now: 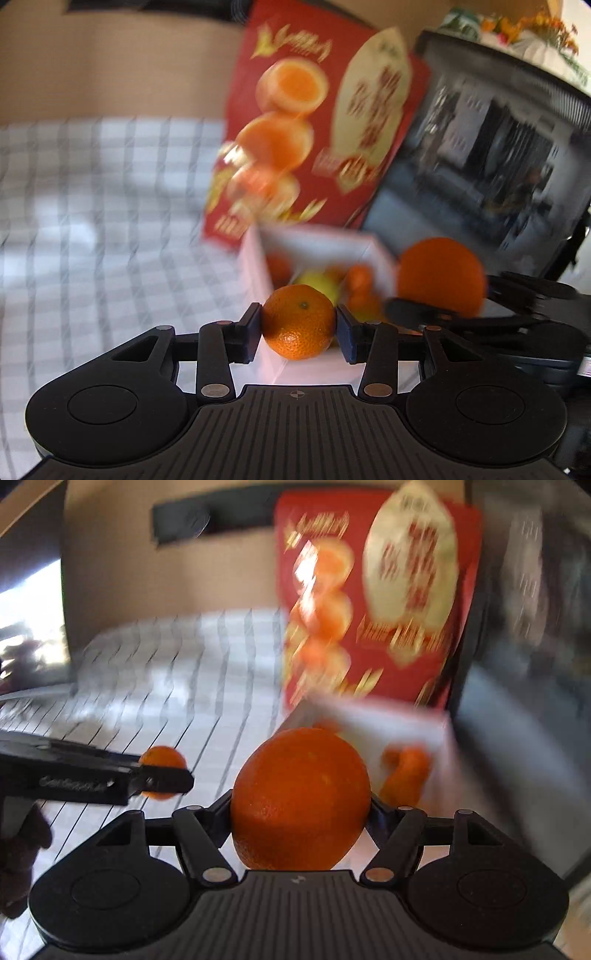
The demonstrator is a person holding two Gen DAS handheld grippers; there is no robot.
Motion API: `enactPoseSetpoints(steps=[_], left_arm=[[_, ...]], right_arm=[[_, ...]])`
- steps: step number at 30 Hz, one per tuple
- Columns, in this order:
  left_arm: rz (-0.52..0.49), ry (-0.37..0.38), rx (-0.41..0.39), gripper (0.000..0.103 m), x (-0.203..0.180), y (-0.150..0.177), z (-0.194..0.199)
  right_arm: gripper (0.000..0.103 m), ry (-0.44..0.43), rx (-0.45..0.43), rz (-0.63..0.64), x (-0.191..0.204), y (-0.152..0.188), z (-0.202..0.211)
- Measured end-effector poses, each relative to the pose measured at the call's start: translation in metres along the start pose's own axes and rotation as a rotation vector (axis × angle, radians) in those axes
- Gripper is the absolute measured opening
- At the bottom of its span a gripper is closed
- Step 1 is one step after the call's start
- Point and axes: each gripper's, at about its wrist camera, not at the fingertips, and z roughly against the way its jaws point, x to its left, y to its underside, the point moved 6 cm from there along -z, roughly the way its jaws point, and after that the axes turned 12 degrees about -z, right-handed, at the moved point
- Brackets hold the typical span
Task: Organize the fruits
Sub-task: 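Lower both tools over the pink box and open them to drop the fruits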
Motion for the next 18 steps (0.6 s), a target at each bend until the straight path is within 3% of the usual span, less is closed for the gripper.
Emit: enactPoseSetpoints(steps=[3, 5, 9, 13, 15, 18], left_arm=[[-0.025, -0.016, -0.009, 0.047, -0.008, -0.026, -0.031], [-0.013, -0.026, 0.018, 0.047, -0.010, -0.032, -0.058], [0.016, 0.059, 0.181, 0.048, -0.014, -0.020, -0.117], [0.011, 0.022, 0.184, 0.048, -0.018, -0.008, -0.126], [0.007, 0.050, 0.182, 0.048, -0.022, -0.007, -0.124], [-0.069, 0.028, 0.187, 0.048, -0.026, -0.007, -0.120]], right_arm=[[0.070, 0.048, -0.002, 0.023, -0.021, -0.037, -0.028], [0.070, 0.061, 0.043, -0.008, -0.040, -0.055, -0.055], [0.070, 0.000, 0.199, -0.114, -0.072, -0.070, -0.112], [0.071, -0.008, 0.375, -0.200, -0.087, -0.053, -0.158], [0.073, 0.001, 0.362, -0.214, -0.086, -0.043, -0.159], [0.079, 0.022, 0.328, -0.240, -0.086, -0.047, -0.160]])
